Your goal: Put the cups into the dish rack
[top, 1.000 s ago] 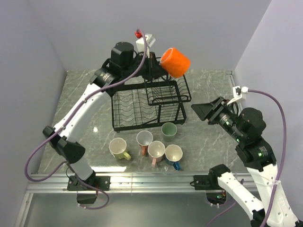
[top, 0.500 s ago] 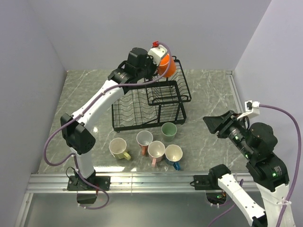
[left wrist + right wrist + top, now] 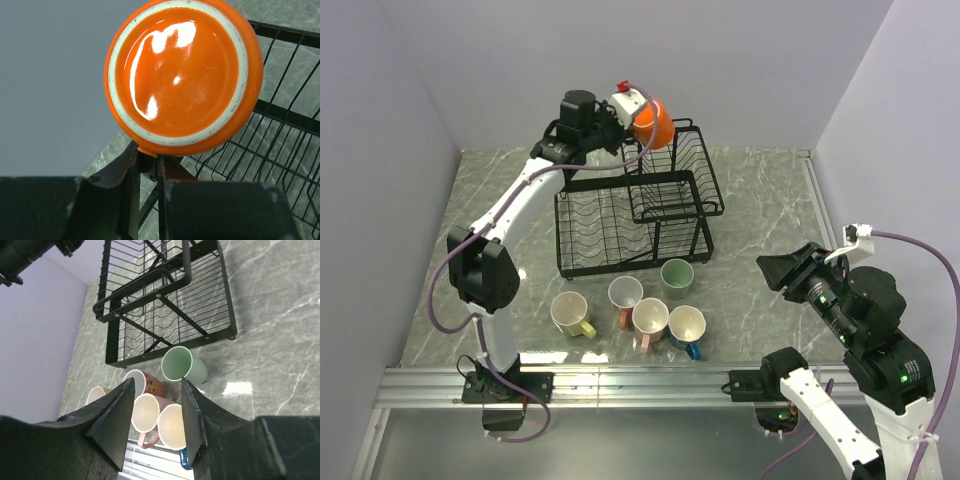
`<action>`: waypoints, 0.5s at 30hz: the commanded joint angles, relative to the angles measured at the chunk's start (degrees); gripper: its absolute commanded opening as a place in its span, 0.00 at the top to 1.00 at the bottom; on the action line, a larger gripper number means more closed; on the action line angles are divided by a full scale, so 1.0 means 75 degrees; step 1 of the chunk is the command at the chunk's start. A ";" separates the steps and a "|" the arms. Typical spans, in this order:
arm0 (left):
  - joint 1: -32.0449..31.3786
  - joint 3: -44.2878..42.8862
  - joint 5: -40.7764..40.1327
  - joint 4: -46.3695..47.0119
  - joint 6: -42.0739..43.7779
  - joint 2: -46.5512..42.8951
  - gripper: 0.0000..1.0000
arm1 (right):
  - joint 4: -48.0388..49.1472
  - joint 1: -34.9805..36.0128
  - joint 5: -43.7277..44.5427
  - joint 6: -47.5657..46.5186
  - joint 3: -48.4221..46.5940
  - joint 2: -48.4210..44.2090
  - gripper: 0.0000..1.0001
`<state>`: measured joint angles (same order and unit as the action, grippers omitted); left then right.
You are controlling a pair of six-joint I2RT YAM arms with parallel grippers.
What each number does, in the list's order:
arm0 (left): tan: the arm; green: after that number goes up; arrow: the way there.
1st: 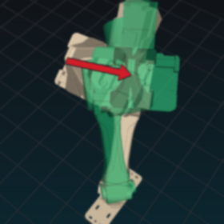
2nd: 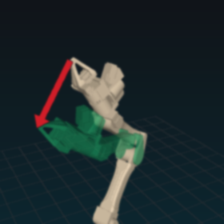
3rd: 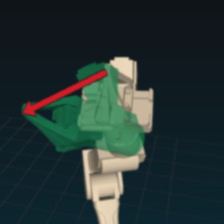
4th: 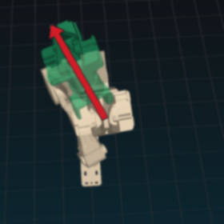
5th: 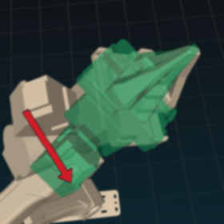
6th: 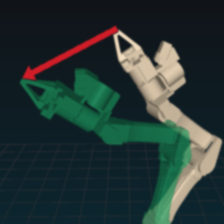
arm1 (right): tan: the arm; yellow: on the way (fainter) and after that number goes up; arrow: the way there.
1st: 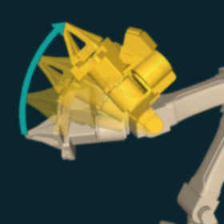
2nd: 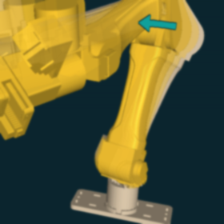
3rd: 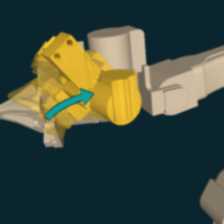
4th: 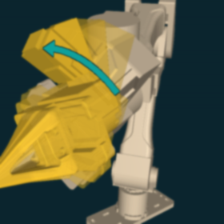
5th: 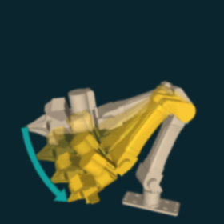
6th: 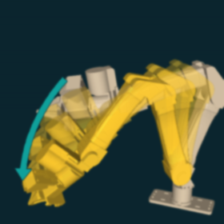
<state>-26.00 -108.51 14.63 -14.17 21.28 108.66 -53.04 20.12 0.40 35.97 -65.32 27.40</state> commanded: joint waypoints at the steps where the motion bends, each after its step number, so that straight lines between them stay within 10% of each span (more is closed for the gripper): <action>1: 0.0244 -0.0111 0.1843 0.1221 -0.0164 -0.0110 1.00 | 0.0028 0.0048 0.0274 0.0185 0.0072 -0.0079 0.51; 15: -0.0143 0.0406 0.2574 0.1563 0.0009 0.0312 1.00 | 0.0403 0.0036 0.0192 0.0537 0.0799 -0.0102 0.52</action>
<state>-26.17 -104.03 33.39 -6.92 19.86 111.22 -52.95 20.12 1.30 39.16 -59.86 26.96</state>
